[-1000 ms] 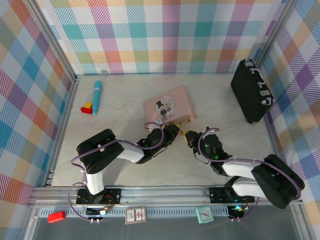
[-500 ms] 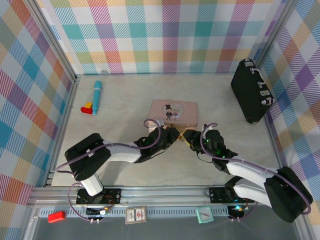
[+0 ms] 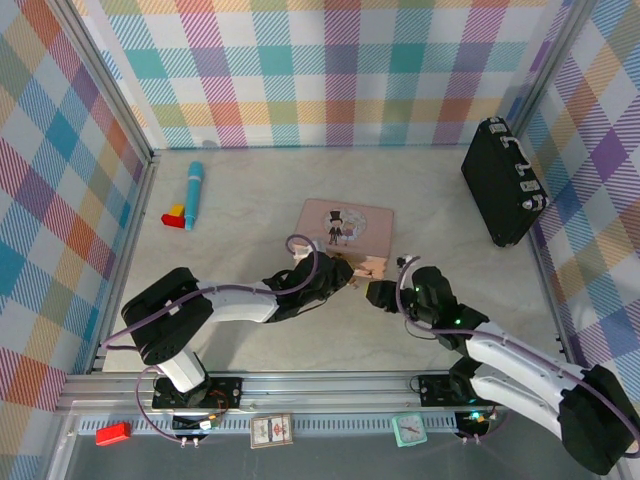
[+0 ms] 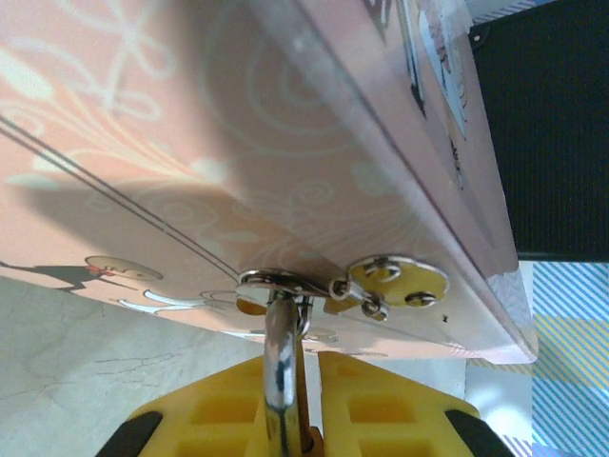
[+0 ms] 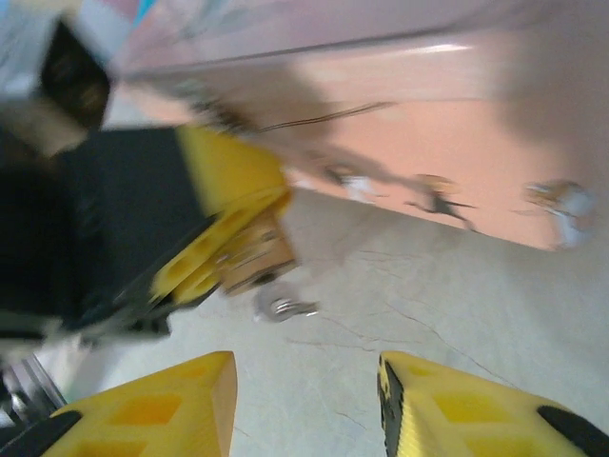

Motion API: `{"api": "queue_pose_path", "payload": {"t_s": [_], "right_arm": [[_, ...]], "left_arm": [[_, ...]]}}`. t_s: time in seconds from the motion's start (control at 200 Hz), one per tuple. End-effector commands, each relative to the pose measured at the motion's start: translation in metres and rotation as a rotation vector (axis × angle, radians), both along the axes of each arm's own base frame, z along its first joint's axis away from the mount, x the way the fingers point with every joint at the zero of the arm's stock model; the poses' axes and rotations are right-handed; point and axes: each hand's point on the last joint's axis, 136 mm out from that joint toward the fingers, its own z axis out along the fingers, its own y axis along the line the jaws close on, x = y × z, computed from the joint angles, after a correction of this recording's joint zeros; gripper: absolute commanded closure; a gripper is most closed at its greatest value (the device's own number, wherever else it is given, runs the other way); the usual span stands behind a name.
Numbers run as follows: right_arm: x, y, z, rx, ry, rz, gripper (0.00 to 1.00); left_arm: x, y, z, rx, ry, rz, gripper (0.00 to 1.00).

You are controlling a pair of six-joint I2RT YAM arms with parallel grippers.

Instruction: Unlock the padlock with the key

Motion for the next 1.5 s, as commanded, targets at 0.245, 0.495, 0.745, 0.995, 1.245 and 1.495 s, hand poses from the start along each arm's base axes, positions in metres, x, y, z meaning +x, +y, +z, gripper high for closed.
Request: {"api": "queue_pose_path", "payload": {"t_s": [0.245,0.495,0.745,0.995,1.245,1.495], "right_arm": [[-0.002,0.015,-0.001,-0.319,-0.497,0.222,0.53],[-0.003,0.043,-0.017,-0.419,-0.599,0.350,0.56],[0.004,0.047,-0.013,-0.472,-0.674,0.344,0.62],[0.003,0.055,-0.015,-0.459,-0.666,0.363,0.63],[-0.001,0.062,-0.017,-0.442,-0.668,0.396,0.63],[0.002,0.064,-0.026,-0.482,-0.656,0.398,0.64]], "left_arm": [[0.005,0.000,0.014,-0.032,-0.008,-0.035,1.00],[0.000,0.004,0.011,-0.013,0.006,-0.049,1.00],[-0.003,0.011,0.012,0.008,-0.006,-0.047,1.00],[-0.006,0.009,0.013,-0.004,-0.003,-0.062,1.00],[-0.005,0.005,0.012,-0.014,-0.002,-0.068,1.00],[-0.005,0.004,0.012,-0.021,-0.001,-0.072,1.00]]}}
